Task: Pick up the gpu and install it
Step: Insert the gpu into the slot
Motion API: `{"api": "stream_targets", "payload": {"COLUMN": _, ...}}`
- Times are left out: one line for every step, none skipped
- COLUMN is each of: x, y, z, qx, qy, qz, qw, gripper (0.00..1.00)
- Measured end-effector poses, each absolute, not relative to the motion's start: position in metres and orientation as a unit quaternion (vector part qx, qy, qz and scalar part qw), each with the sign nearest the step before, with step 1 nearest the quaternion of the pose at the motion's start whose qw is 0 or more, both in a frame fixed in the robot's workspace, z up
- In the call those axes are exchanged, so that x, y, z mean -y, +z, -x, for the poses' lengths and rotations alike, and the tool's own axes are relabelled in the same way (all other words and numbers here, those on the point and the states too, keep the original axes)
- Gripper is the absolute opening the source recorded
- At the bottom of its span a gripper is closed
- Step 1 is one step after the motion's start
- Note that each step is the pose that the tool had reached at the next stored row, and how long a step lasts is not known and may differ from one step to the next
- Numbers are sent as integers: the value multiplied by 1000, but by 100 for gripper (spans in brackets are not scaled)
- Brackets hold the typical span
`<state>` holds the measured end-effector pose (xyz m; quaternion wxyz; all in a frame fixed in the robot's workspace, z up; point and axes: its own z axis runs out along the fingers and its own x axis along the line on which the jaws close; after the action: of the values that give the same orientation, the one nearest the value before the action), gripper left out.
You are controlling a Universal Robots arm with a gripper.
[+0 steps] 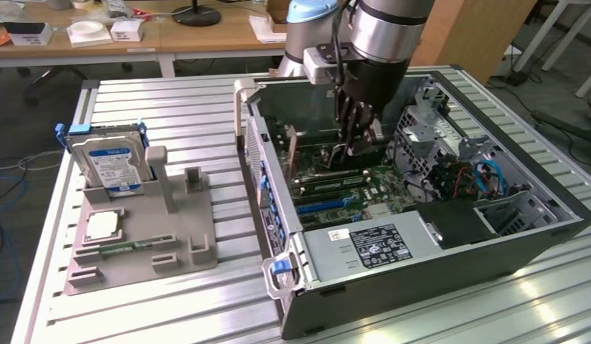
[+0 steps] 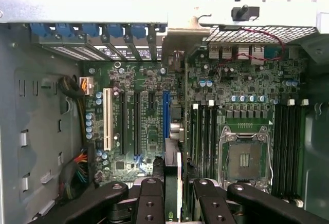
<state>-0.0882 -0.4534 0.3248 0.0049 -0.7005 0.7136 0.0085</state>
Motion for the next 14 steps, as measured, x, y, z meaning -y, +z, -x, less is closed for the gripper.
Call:
{"api": "stream_targets", "payload": {"x": 454, "y": 324, "z": 88, "qx": -714, "qy": 9, "qz": 700, "qw": 5, "gripper": 27}}
{"api": "stream_targets", "payload": {"x": 454, "y": 324, "z": 88, "qx": -714, "qy": 8, "qz": 700, "qw": 5, "gripper": 27}}
{"api": "stream_targets", "payload": {"x": 454, "y": 323, "z": 88, "qx": -714, "qy": 9, "qz": 700, "qw": 5, "gripper": 27}}
{"api": "stream_targets", "payload": {"x": 455, "y": 323, "z": 88, "qx": -714, "qy": 9, "qz": 700, "qw": 5, "gripper": 27}}
{"api": "stream_targets", "payload": {"x": 455, "y": 323, "z": 89, "qx": -714, "qy": 9, "qz": 700, "qw": 5, "gripper": 27}}
{"api": "stream_targets", "payload": {"x": 456, "y": 322, "z": 89, "qx": -714, "qy": 9, "qz": 700, "qw": 5, "gripper": 27}}
{"api": "stream_targets", "payload": {"x": 456, "y": 322, "z": 89, "qx": -714, "qy": 9, "qz": 700, "qw": 5, "gripper": 27}}
{"api": "stream_targets", "payload": {"x": 457, "y": 322, "z": 89, "qx": -714, "qy": 9, "qz": 700, "qw": 5, "gripper": 27}}
{"api": "stream_targets", "payload": {"x": 457, "y": 321, "z": 89, "qx": -714, "qy": 9, "qz": 700, "qw": 5, "gripper": 27}}
{"api": "stream_targets", "payload": {"x": 457, "y": 321, "z": 89, "qx": -714, "qy": 9, "qz": 700, "qw": 5, "gripper": 27}}
{"api": "stream_targets", "payload": {"x": 458, "y": 320, "z": 89, "qx": -714, "qy": 8, "qz": 700, "qw": 5, "gripper": 27}}
{"api": "stream_targets", "payload": {"x": 458, "y": 320, "z": 89, "qx": -714, "qy": 8, "qz": 700, "qw": 5, "gripper": 27}}
{"api": "stream_targets", "payload": {"x": 458, "y": 319, "z": 89, "qx": -714, "qy": 8, "qz": 700, "qw": 5, "gripper": 27}}
{"api": "stream_targets", "payload": {"x": 458, "y": 318, "z": 89, "qx": -714, "qy": 8, "qz": 700, "qw": 5, "gripper": 27}}
